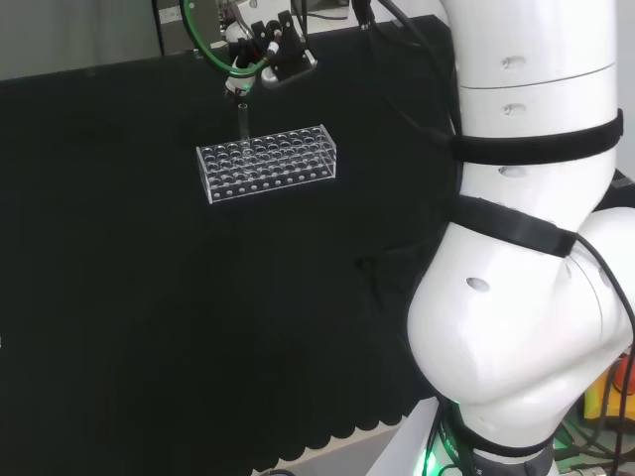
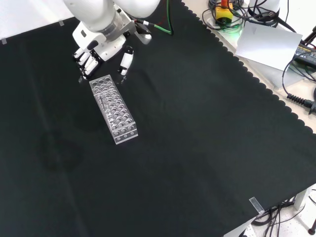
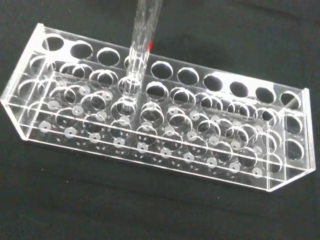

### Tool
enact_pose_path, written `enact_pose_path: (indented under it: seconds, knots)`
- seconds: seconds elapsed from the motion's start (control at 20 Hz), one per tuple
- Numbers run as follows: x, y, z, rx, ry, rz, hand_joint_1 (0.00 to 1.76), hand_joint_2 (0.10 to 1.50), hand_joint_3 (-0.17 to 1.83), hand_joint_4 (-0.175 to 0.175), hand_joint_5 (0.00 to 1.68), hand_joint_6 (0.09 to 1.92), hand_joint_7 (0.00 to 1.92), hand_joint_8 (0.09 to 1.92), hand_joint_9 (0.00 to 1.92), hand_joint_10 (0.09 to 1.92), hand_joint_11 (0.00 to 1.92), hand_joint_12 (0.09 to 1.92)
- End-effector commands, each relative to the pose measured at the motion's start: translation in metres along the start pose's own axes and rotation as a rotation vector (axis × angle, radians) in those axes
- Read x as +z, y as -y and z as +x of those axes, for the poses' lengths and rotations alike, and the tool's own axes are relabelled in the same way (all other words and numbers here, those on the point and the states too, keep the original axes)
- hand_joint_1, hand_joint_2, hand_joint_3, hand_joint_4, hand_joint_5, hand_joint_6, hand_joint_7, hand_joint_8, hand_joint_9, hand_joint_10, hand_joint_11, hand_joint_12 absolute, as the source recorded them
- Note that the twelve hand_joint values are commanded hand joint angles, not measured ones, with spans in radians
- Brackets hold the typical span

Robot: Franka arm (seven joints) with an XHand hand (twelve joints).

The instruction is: Pick up the test tube.

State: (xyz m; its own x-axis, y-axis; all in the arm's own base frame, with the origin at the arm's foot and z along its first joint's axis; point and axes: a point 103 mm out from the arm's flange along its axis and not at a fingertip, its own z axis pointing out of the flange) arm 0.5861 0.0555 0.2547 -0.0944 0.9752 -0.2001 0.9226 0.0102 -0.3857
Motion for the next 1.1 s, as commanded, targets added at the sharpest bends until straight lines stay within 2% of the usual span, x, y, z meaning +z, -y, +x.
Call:
enact_pose_path:
  seconds: [0.05,0.55,1.1]
  knots:
    - [0.013,-0.013,-0.004,0.009,-0.023,0.023,0.70,1.09,-0.17,-0.144,0.40,0.09,0.51,0.94,0.29,0.92,0.00,1.56]
    - [0.032,-0.023,0.008,-0.009,-0.054,0.040,0.75,1.09,-0.17,-0.142,0.45,0.12,0.58,0.92,0.38,0.88,0.00,1.58]
    - [0.040,-0.030,0.025,-0.031,-0.041,0.053,0.80,1.08,-0.17,-0.137,0.49,0.23,0.71,0.90,0.51,0.82,0.03,1.58]
